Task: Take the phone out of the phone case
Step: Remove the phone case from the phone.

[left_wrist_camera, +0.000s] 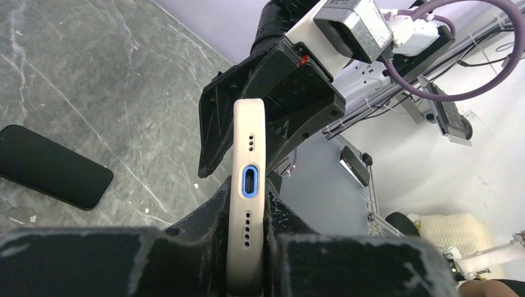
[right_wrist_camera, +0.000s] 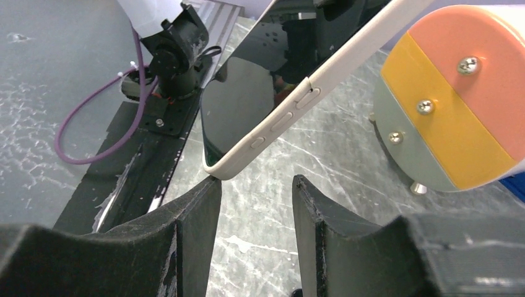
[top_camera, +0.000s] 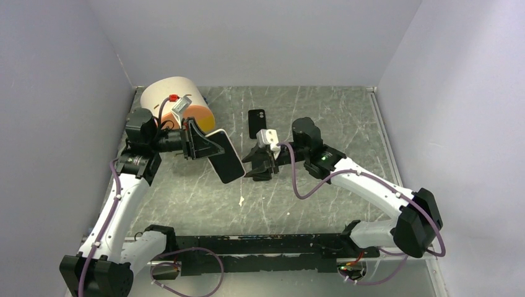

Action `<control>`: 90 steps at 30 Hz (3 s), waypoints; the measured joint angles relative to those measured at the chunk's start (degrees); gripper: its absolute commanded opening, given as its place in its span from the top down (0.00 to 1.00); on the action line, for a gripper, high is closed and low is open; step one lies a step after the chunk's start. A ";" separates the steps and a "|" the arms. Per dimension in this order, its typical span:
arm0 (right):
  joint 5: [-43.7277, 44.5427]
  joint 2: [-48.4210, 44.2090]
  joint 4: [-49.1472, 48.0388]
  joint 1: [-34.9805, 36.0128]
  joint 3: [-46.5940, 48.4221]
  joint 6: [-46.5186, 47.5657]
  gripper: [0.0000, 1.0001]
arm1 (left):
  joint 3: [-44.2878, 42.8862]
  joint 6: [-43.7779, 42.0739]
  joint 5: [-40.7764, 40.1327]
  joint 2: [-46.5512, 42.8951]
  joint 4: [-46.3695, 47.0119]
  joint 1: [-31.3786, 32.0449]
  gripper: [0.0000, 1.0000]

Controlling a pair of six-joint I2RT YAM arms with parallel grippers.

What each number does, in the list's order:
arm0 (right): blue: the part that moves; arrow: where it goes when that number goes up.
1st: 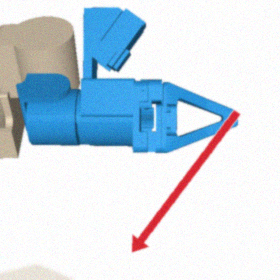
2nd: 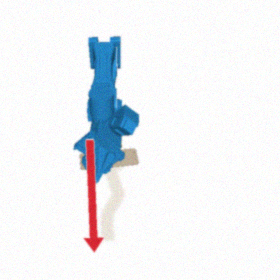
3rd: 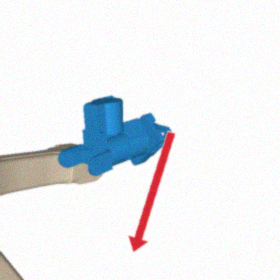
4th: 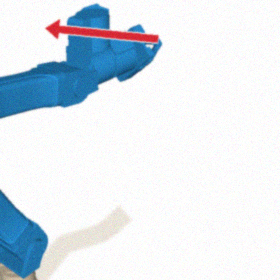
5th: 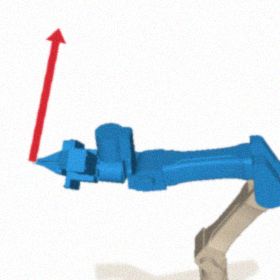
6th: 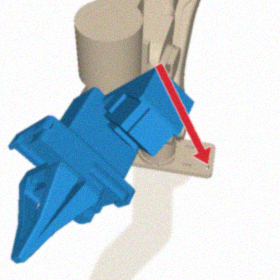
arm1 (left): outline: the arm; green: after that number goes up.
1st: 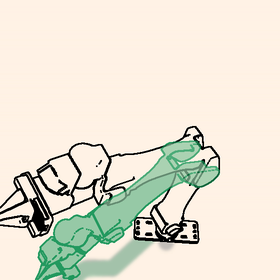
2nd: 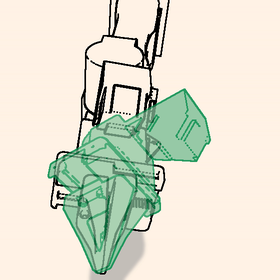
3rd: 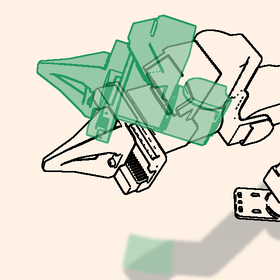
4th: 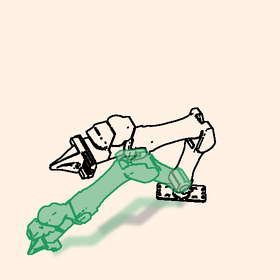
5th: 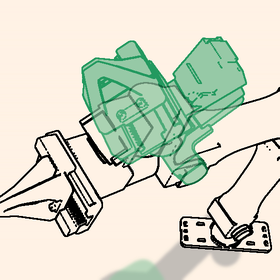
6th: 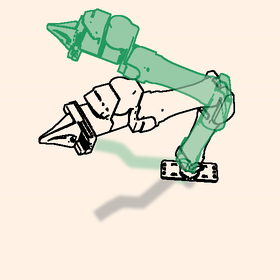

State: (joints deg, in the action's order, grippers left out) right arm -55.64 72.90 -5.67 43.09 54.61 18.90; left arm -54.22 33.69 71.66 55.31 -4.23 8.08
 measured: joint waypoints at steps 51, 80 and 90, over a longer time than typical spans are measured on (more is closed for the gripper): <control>-0.70 8.37 31.01 2.93 16.41 25.33 1.00 | -0.57 -9.31 -0.42 1.92 -8.57 0.17 0.98; 21.79 -2.69 12.31 1.51 -1.18 10.29 0.10 | 4.50 -1.29 -10.91 -3.85 -1.77 1.81 0.98; 32.65 -12.66 -13.42 0.68 -15.89 -18.69 0.01 | 12.48 6.62 -24.15 -6.34 7.43 1.81 0.98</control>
State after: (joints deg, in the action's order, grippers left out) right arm -22.98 60.25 -19.09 43.77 38.72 0.21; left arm -41.74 40.32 47.51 48.97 3.20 9.89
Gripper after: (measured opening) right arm 0.987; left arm 0.179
